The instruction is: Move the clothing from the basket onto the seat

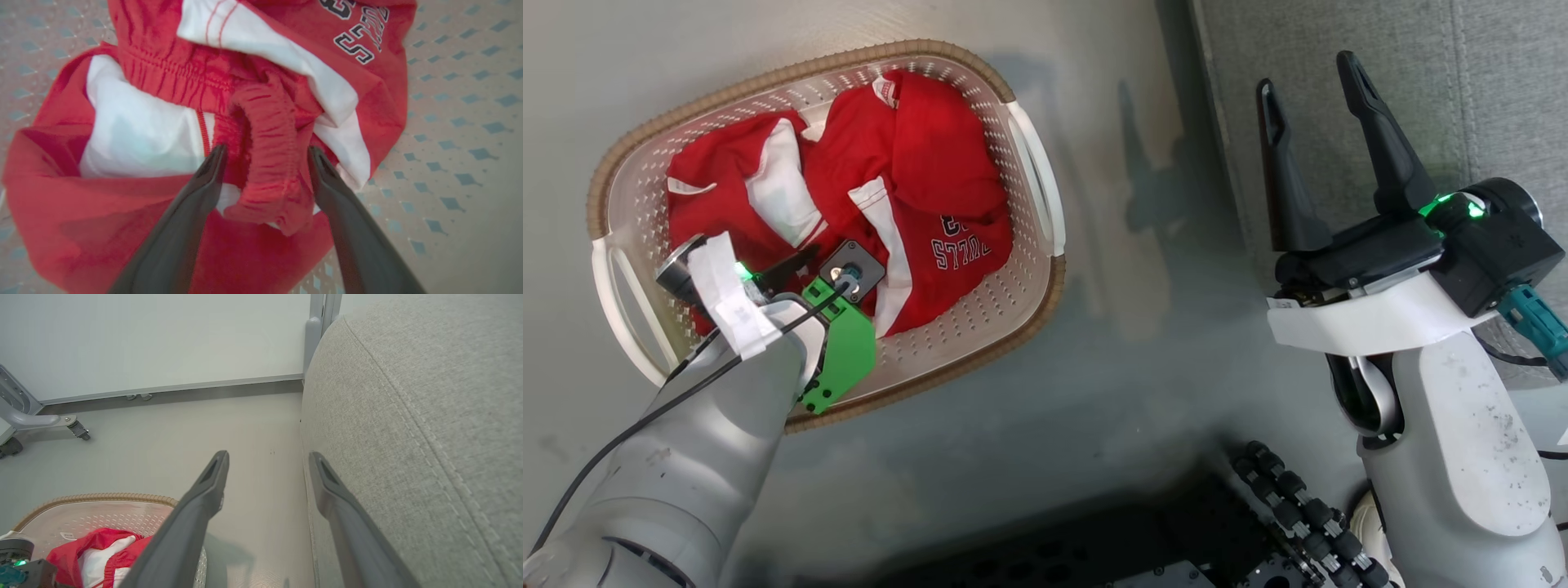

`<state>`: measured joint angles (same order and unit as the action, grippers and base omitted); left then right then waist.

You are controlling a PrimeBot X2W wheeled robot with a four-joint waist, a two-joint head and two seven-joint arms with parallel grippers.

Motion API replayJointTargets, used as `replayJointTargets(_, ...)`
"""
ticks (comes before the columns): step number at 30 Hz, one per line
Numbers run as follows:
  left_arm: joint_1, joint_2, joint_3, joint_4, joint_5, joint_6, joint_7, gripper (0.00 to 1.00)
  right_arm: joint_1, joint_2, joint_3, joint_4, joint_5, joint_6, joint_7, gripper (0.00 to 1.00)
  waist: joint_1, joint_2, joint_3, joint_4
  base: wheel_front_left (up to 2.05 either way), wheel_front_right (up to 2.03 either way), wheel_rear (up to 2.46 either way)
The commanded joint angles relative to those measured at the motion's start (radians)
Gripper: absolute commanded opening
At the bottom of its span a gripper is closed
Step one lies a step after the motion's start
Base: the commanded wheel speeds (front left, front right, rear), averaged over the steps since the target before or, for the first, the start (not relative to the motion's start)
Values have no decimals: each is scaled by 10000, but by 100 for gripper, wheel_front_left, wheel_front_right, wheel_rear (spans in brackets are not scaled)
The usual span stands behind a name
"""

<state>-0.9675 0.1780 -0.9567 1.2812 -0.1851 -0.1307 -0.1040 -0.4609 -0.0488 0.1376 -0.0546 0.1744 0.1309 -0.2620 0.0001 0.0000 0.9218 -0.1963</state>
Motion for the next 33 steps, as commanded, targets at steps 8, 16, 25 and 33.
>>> replayJointTargets(8, -433, 101, -417, 58, -368, 8, 570, 0, -80, -29, -31, -129, -248, -3, -46, 100, -1, 0, 305, 141, 0, 0, 0)
replayJointTargets(16, -272, -214, -1045, 27, -774, 8, 397, 0, -125, -28, 1, 41, -352, -3, -47, 100, -1, 0, -8, 352, 0, 0, 0)
replayJointTargets(25, 120, -538, -2070, -484, -1698, 8, -423, 0, -17, -31, 11, 346, -434, -3, -47, 100, -1, 0, -1127, 705, 0, 0, 0)
replayJointTargets(33, 433, -681, -2637, -993, -2909, 8, -1045, 0, 274, -34, 30, 692, -481, -3, -46, 100, -1, 0, -2358, 1062, 0, 0, 0)
